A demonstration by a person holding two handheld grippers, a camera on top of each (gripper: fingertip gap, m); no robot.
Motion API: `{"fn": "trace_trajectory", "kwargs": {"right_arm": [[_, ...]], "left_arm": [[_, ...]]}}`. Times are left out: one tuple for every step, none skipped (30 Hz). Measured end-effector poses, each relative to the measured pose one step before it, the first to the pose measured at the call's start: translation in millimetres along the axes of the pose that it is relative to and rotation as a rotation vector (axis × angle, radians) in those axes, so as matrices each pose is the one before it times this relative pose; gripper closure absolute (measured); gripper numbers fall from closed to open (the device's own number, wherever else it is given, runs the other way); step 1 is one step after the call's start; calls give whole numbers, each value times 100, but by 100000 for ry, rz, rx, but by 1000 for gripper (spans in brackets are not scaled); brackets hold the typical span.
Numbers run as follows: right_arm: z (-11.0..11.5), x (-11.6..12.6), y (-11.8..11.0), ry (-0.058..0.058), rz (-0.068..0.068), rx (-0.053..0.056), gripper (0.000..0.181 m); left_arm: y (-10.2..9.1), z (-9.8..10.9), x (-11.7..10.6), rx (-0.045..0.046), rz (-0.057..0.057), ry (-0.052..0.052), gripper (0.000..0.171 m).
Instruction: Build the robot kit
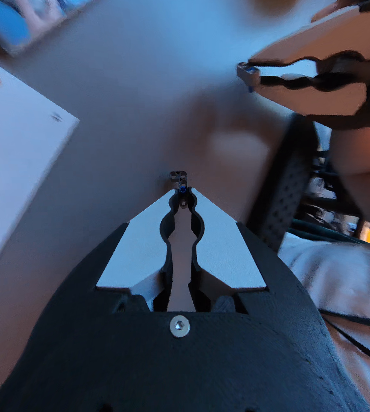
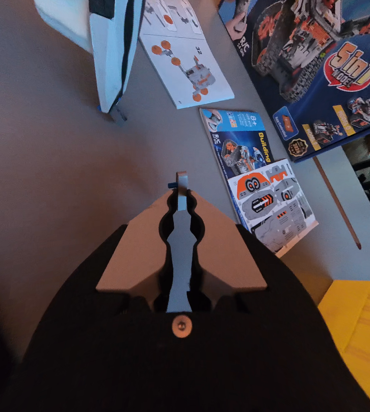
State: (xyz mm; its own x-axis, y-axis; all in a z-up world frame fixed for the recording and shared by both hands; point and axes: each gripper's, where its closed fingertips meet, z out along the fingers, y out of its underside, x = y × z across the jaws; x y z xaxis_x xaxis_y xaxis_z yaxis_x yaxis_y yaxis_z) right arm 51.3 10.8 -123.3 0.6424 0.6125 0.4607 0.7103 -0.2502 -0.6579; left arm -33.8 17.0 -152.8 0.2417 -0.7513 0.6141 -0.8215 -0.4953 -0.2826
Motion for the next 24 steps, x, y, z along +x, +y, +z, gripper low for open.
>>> {"fn": "trace_trajectory", "kwargs": {"right_arm": [[-138,-181,-223,-672,279,353,175],[-181,-18,-282,773,-403,1046,175],[-176,-75,-222,424,-168,820,175],[-134,-210,-141,-728,389,259,175],[-133,-179,-179,-427,266,585,175],[-159,-128,-244,-4,128,977,175],[-195,-71,-269,218,502,978,175],[-234,-27,-325,467,681,1151,175],[-321,100,-445,1527,655,1794,175],[-398,202,-555,2515,478,2398,175],[-442,202,-641,2884,116,2602,175],[-444,323,-640,3699,205,2273,175],[-416,293,-675,3879,14,2406,175],[-345,112,-703,2902,-297,2512,175],[-255,44,-674,2652,-592,2132,175],[-198,186,-516,3641,-1223,1299,175],[-116,230,-265,3710,-1913,-269,176],[-45,202,-56,3276,-2603,-1395,176],[-45,226,-2,3190,-3111,-1378,176],[-35,94,76,2034,-2921,-1696,176],[-14,-71,53,697,-2252,-1341,175],[-56,18,-25,1179,-1487,-560,175],[-90,142,-28,1652,-1184,-262,175],[-66,180,23,1376,-1486,-447,175]], "left_arm": [[232,88,668,998,-747,4393,167],[182,73,546,1608,-531,3667,167],[315,64,-201,666,86,-993,167],[393,50,-749,195,853,-4288,167],[157,-15,-234,1568,1004,-591,166],[-36,-100,149,2785,-465,2276,160],[-31,-204,238,2590,-1906,3287,152],[-106,-452,187,2508,-1505,2581,140],[-247,-718,-258,3378,-508,-909,129],[-463,-963,-765,4830,1197,-4891,120],[-633,-1071,-698,5901,3012,-5636,120],[-900,-1019,36,7392,3840,-2524,121],[-1307,-876,1223,9725,4625,2619,125],[-1626,-505,2266,11221,5946,6298,133],[-1534,129,2643,10263,6824,6567,140],[-1075,747,2198,6889,6908,3394,141],[-658,930,1454,3039,6262,616,141],[-344,948,838,548,4011,-1761,142],[-128,733,-8,-1433,1167,-4238,144],[-211,552,86,-920,-382,-1703,142],[-194,521,504,-199,-2482,1837,142],[-18,491,235,-700,-3535,1127,143],[219,515,29,-1682,-1536,-252,143],[323,439,-165,-2135,903,-2104,142]]}}
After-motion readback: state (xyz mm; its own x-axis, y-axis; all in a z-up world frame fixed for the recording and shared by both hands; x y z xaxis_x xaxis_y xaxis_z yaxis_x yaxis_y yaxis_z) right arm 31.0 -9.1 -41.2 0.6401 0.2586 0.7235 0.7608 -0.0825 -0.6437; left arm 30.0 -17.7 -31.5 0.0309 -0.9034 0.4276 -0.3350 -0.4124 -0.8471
